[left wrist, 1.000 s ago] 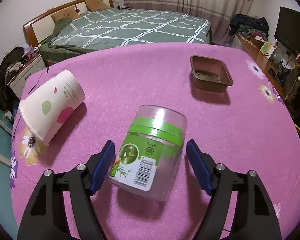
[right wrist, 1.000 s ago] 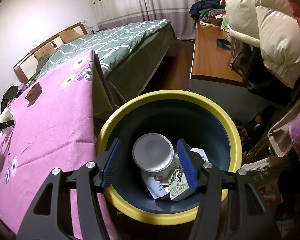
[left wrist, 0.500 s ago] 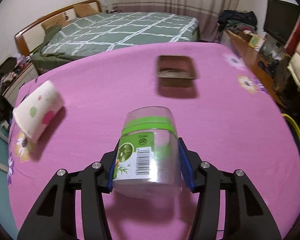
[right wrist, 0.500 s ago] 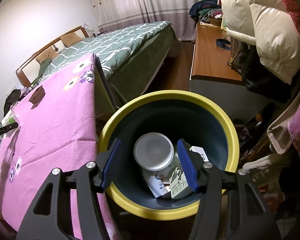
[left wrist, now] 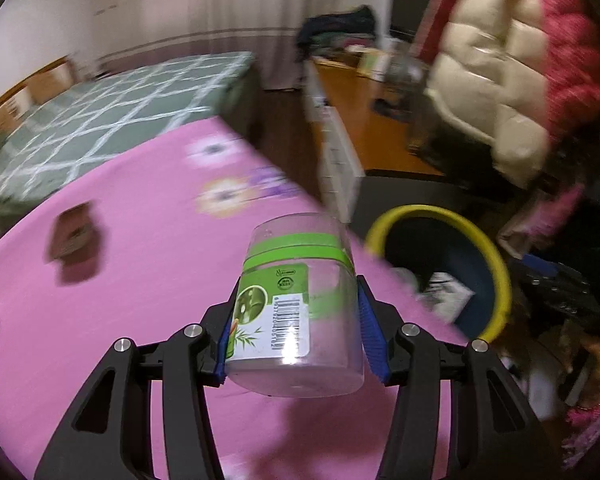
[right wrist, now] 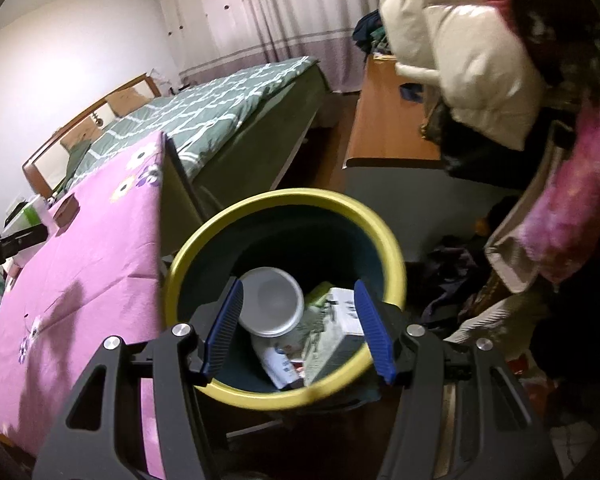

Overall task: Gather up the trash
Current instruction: 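Carry the clear jar over the bin and open the left gripper, then grasp the brown plastic tray with the right gripper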

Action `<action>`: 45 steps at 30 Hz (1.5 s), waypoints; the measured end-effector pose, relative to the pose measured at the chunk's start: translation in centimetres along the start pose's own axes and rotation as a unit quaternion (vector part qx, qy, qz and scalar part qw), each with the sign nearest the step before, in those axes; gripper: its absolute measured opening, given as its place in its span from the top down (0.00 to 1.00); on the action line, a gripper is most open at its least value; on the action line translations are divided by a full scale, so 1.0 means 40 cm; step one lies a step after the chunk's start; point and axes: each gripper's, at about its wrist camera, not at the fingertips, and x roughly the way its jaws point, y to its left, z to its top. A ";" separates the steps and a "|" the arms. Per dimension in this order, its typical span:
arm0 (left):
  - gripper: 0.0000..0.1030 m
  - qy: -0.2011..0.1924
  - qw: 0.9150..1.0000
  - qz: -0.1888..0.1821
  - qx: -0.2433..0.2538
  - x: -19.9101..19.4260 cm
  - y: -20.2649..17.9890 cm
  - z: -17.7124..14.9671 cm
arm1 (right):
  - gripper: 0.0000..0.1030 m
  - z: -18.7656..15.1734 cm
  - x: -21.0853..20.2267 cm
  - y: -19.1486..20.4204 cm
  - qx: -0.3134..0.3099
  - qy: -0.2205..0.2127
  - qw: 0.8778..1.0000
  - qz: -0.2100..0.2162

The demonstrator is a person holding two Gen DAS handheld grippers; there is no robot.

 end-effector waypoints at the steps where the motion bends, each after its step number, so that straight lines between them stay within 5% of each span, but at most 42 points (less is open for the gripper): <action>1: 0.50 0.002 1.000 -0.008 0.008 0.011 -0.033 0.007 | 0.46 -0.001 -0.008 -0.009 0.000 -0.003 1.000 -0.004; 6: 0.50 0.024 0.997 -0.048 0.047 0.097 -0.192 0.044 | 0.46 -0.003 -0.037 -0.049 0.001 -0.010 1.000 -0.022; 14: 0.48 0.057 0.993 -0.074 0.072 0.207 -0.318 0.067 | 0.41 -0.015 -0.044 -0.104 0.016 -0.007 0.999 -0.032; 15: 0.34 0.054 0.994 -0.074 0.067 0.209 -0.322 0.070 | 0.41 -0.016 -0.042 -0.109 0.017 -0.006 0.999 -0.031; 17: 0.21 0.040 0.994 -0.079 0.063 0.200 -0.323 0.072 | 0.41 -0.018 -0.040 -0.113 0.019 -0.004 0.999 -0.030; 27: 0.14 -0.033 0.995 -0.095 0.027 0.054 -0.248 0.069 | 0.38 -0.013 -0.024 -0.084 0.010 0.003 1.000 -0.018; 35: 0.10 -0.129 0.990 0.035 -0.035 -0.125 -0.016 -0.033 | 0.37 0.022 0.006 0.014 -0.032 0.011 0.999 0.001; 41: 0.10 -0.164 0.966 0.175 -0.094 -0.254 0.213 -0.165 | 0.37 0.078 0.030 0.170 -0.088 0.006 0.996 0.033; 45: 0.10 -0.159 0.949 0.228 -0.149 -0.308 0.364 -0.252 | 0.36 0.112 0.044 0.297 -0.129 0.006 0.989 0.067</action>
